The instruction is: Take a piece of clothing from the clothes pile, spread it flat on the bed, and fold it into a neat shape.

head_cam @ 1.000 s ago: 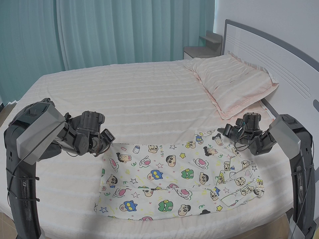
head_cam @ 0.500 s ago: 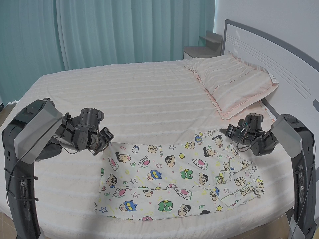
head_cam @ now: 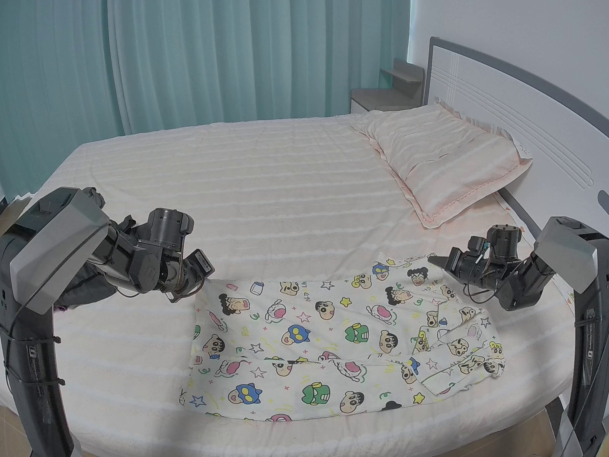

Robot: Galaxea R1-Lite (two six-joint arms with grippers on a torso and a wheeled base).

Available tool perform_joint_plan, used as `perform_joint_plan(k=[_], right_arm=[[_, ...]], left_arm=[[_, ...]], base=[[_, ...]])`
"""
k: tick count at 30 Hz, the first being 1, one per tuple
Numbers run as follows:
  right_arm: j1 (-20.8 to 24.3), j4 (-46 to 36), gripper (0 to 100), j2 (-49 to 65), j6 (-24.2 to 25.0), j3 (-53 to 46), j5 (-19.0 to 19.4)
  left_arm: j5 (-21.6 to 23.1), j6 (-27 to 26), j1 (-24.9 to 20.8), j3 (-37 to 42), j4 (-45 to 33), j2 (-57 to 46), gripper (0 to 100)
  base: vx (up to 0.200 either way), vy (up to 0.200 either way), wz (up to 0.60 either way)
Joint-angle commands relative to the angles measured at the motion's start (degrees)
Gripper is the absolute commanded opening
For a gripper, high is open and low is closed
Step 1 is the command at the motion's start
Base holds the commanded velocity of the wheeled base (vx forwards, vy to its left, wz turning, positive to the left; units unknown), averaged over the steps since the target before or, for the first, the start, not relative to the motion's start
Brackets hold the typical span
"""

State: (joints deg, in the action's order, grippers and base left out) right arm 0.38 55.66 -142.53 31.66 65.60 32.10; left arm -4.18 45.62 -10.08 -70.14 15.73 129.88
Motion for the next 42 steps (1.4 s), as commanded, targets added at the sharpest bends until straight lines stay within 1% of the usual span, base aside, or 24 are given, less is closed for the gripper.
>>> perform_joint_plan(k=[1,6,7,9,12,13,21,26,27,28,29,31,35,38,41,42], right_arm=[[-0.47,4.63,0,4.10,-0.02,-8.29,3.50],[-0.73,6.56,0,5.69,-0.11,-11.81,4.90],[-1.08,6.74,0,6.04,-0.11,-13.04,5.61],[-1.08,6.74,0,5.77,-0.11,-13.21,5.61],[-1.08,6.56,0,5.51,-0.19,-13.30,5.43],[-1.08,6.21,100,5.42,-0.63,-13.48,5.43],[-0.82,4.81,100,5.07,-0.63,-14.53,5.78],[-2.05,3.93,100,3.67,-0.28,-9.26,4.55],[-2.75,1.73,100,3.84,-0.28,-7.77,4.55],[-2.75,1.38,100,3.93,-0.28,-7.59,4.55],[-3.19,-3.02,100,4.02,-0.28,-5.22,4.38],[-3.72,-6.27,100,3.31,-0.28,-3.02,3.50],[-4.16,-8.73,100,-0.11,-0.28,2.08,1.30],[-4.07,-12.42,100,-2.22,-0.28,6.65,-0.28],[-3.72,-16.02,100,-3.28,-0.37,10.34,-1.16],[-3.72,-16.02,100,-3.28,-0.37,10.34,-1.16]], left_arm=[[0.05,-1.50,-0.29,4.93,0.27,-3.32,0],[0.23,-2.11,-0.47,7.57,0.36,-5.51,0],[1.46,-2.11,-0.73,9.15,0.36,-6.83,0],[2.60,-2.11,-0.90,10.47,0.36,-7.97,0],[2.78,-2.11,-1.26,11.17,0.36,-8.15,0],[2.69,-2.11,-1.34,11.52,0.36,-8.15,0],[2.60,-1.94,-2.05,12.84,0.53,-8.24,0],[2.69,-1.76,-2.05,13.63,0.71,-8.24,0],[2.69,-1.76,-2.05,13.89,0.71,-8.24,0],[2.69,-1.76,-2.05,13.98,0.71,-8.24,0],[2.60,-1.76,-2.05,14.07,0.71,-8.24,0],[2.60,-1.76,-2.05,14.07,0.71,-8.24,0],[2.60,-1.76,-2.05,14.16,0.71,-8.15,0],[2.42,-1.76,-2.05,14.07,0.71,-8.24,0],[2.42,-1.67,-2.05,14.07,0.71,-8.15,0],[2.42,-1.67,-2.05,14.07,0.71,-8.15,0]], base=[[0.000,0.000,0.00],[0.000,0.000,0.00],[0.000,0.000,0.00],[0.000,0.000,0.00],[0.000,0.000,0.00],[0.000,0.000,0.00],[0.000,0.000,0.00],[0.000,0.000,0.00],[0.000,0.000,0.00],[0.000,0.000,0.00],[0.000,0.000,0.00],[0.000,0.000,0.00],[0.000,0.000,0.00],[0.000,0.000,0.00],[0.000,0.000,0.00],[0.000,0.000,0.00]])
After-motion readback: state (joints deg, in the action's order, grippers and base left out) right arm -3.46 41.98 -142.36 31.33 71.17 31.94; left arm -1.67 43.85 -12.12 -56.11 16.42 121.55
